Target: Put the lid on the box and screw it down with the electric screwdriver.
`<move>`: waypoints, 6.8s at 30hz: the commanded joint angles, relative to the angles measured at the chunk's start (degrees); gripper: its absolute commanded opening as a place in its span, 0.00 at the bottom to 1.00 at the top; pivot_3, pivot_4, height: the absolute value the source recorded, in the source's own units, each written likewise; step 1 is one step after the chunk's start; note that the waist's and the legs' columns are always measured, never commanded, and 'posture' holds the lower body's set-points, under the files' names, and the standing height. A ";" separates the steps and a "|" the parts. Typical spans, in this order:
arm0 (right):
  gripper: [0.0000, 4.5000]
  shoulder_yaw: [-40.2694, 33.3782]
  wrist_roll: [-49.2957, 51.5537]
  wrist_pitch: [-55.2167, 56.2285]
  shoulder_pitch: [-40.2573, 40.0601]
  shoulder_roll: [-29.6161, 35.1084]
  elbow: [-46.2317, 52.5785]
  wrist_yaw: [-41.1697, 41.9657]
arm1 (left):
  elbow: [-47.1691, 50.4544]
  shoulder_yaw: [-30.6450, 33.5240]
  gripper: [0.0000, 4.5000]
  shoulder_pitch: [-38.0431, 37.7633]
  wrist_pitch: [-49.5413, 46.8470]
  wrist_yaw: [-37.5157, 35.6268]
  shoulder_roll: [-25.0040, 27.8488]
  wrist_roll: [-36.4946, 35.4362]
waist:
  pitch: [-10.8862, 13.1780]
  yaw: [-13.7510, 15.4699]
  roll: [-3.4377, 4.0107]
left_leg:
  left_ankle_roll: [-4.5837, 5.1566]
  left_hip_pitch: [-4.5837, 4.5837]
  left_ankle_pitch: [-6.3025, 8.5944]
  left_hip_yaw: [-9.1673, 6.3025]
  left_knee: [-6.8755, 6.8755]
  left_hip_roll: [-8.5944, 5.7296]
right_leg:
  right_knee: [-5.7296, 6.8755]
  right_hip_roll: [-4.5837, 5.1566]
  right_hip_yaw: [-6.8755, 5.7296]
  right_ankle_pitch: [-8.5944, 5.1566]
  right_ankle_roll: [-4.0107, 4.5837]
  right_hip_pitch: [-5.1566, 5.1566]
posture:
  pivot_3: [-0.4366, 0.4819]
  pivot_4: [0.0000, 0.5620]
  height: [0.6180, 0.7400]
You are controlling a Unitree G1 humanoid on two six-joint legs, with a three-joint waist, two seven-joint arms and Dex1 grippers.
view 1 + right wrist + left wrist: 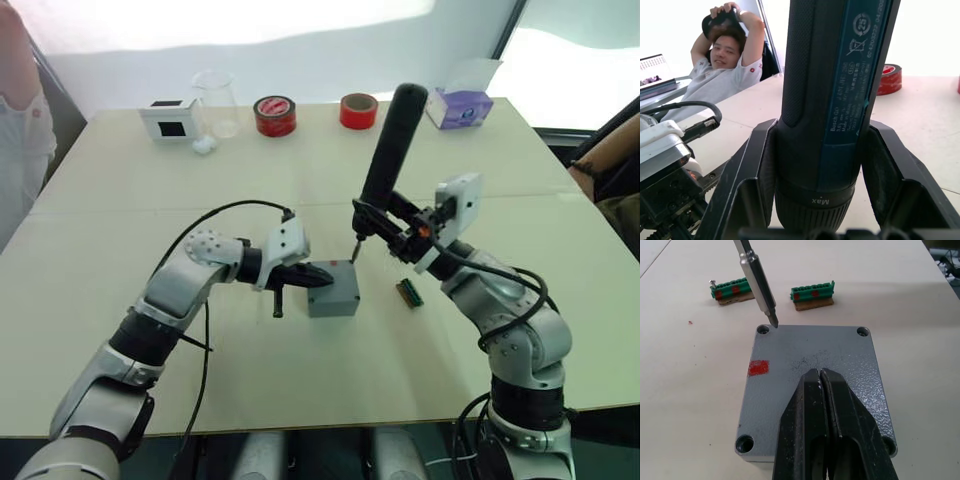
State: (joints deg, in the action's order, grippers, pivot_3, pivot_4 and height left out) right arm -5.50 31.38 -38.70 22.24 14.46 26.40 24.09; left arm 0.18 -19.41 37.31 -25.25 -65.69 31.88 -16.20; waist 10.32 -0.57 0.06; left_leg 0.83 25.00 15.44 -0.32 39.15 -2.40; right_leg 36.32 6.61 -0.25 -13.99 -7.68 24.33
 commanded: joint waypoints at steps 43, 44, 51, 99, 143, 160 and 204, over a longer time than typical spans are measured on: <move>0.41 15.09 -11.68 11.55 -10.75 3.95 -8.95 5.72 | 4.41 0.16 0.00 -4.18 -5.78 1.22 0.30 1.27 | -1.48 -0.14 -0.52 | 0.55 -1.89 0.38 -0.04 -0.37 0.09 | -0.34 -0.04 0.01 -0.21 0.18 -1.80 | 0.48 0.27 1.00; 0.41 15.32 -11.62 11.17 -10.69 3.91 -9.17 5.79 | 4.53 0.21 0.00 -4.27 -5.90 1.27 0.38 1.26 | -1.50 -0.14 -0.53 | 0.55 -1.95 0.38 -0.04 -0.40 0.09 | -0.35 -0.04 0.01 -0.23 0.20 -1.85 | 0.48 0.27 1.00; 0.41 15.28 -11.72 10.66 -10.10 3.75 -10.21 5.54 | 4.77 0.46 0.00 -4.98 -5.99 1.57 0.62 1.29 | -1.86 -0.20 -0.58 | 0.55 -2.66 0.39 0.01 -1.13 0.11 | -0.83 -0.02 0.03 -0.28 0.27 -2.13 | 0.48 0.27 1.00; 0.41 3.61 23.10 -53.80 19.44 50.25 -40.39 -0.56 | 23.24 13.06 0.00 -9.48 -16.74 -0.93 9.04 -16.94 | -1.12 -0.41 0.05 | 0.46 -0.50 0.30 0.21 -1.03 0.01 | -1.09 0.28 -0.03 -0.18 0.44 -0.44 | 0.48 0.27 1.00; 1.00 11.71 3.55 -31.02 20.28 46.33 -9.34 29.71 | 14.01 11.82 0.00 -10.29 -11.37 5.35 14.75 -9.55 | -0.71 0.05 0.04 | 0.38 -0.58 0.25 0.13 -0.92 0.08 | -0.86 0.06 -0.03 -0.08 0.19 -0.47 | 0.48 0.27 1.00; 1.00 21.60 0.16 -27.13 8.11 33.24 4.68 22.08 | 6.65 1.78 0.00 -8.48 -2.79 8.02 4.46 2.34 | -0.70 0.50 -0.01 | 0.40 -0.60 0.26 0.02 -0.24 0.03 | -0.31 0.10 -0.03 -0.06 0.14 -0.60 | 0.48 0.27 1.00; 1.00 24.84 -7.75 -15.54 6.71 30.96 -1.04 28.78 | 3.07 3.10 0.00 -7.06 -3.26 8.21 -0.94 4.64 | -0.69 1.26 -0.04 | 0.49 -0.62 0.32 -0.03 -0.03 0.02 | -0.26 0.09 -0.07 -0.06 0.13 -0.69 | 0.48 0.27 1.00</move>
State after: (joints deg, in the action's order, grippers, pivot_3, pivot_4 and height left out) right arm 21.40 21.85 -53.54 29.18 46.04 21.95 53.17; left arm 2.73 -17.13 29.03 -30.30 -57.09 31.07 -11.63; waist 9.63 0.69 0.03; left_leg 1.32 24.39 15.75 -0.36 39.12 -2.38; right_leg 36.06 6.70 -0.31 -14.05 -7.54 23.64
